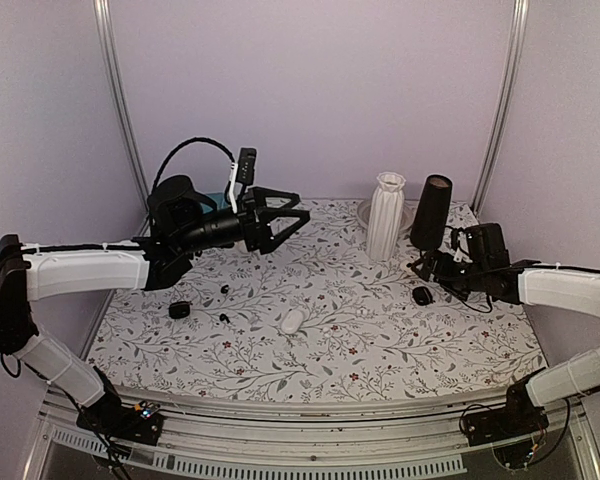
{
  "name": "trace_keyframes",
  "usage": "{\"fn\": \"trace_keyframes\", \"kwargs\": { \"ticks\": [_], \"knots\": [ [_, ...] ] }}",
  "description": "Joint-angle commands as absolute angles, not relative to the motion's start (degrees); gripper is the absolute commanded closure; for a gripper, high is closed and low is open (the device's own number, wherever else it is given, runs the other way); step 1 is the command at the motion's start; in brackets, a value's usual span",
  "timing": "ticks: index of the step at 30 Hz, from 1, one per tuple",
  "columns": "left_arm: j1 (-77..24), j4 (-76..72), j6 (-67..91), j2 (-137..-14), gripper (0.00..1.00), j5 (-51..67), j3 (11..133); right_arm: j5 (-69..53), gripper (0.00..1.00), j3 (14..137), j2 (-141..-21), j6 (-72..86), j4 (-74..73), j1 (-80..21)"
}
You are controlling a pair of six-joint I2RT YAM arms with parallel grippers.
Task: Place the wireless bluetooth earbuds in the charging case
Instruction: Place the charging case with the earbuds at the center of the board, then reset both arms
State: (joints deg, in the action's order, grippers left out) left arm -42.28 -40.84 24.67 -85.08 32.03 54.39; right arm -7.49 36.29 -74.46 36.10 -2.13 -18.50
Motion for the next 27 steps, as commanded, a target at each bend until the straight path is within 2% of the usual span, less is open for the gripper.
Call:
{"fn": "trace_keyframes", "kwargs": {
  "ticks": [1,10,20,27],
  "knots": [
    [-41.57,-41.23,24.27,-84.93,0.04,31.65,53.47,-5.53,0.01,39.90,-69.64,32.30,-1.11,-22.91],
    [-41.53,-39.81,23.02,-84.52,0.04,30.23,53.09,-5.37,0.01,45.20,-61.52,27.14,2.40,-31.35],
    [-41.55,-36.87,20.85,-82.92,0.04,27.86,52.23,-10.94,0.01,48.48,-55.93,25.84,6.01,-31.89],
    [-41.53,-36.55,20.56,-82.54,0.04,26.99,51.94,-9.98,0.01,48.56,-53.80,25.37,6.80,-31.82]
  ]
}}
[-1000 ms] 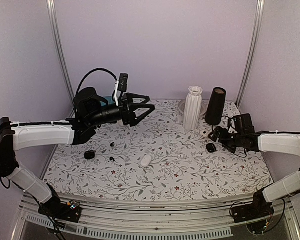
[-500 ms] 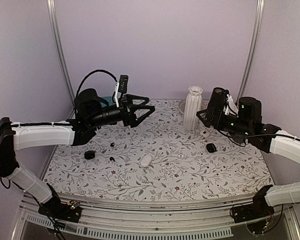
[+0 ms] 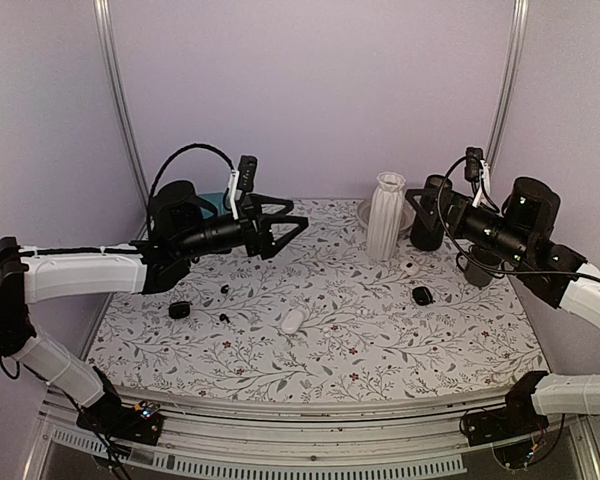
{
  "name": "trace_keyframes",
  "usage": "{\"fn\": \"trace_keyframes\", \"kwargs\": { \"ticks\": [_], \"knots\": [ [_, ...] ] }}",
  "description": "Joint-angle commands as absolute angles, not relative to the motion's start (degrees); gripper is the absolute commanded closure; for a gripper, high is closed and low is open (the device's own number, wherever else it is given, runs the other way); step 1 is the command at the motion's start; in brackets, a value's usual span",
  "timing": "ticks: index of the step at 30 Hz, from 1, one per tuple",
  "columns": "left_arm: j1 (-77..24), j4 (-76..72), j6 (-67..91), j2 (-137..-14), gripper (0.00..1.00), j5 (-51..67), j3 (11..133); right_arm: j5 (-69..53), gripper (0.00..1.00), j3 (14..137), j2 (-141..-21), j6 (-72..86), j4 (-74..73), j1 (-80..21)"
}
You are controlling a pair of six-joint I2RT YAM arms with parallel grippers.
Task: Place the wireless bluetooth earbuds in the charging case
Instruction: Reset both arms
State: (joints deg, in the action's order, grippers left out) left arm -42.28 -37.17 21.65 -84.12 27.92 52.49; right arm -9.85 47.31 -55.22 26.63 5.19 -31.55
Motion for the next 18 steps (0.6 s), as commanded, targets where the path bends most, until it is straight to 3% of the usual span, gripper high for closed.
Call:
{"fn": "trace_keyframes", "kwargs": {
  "ticks": [1,18],
  "knots": [
    [-41.57,-36.56,20.62,-82.59,0.04,26.99,51.94,-9.86,0.01,48.63,-53.79,25.33,6.58,-31.82],
    [-41.57,-36.51,20.33,-81.99,0.04,26.66,51.35,-8.79,0.01,48.14,-53.60,25.14,6.07,-31.82]
  ]
}}
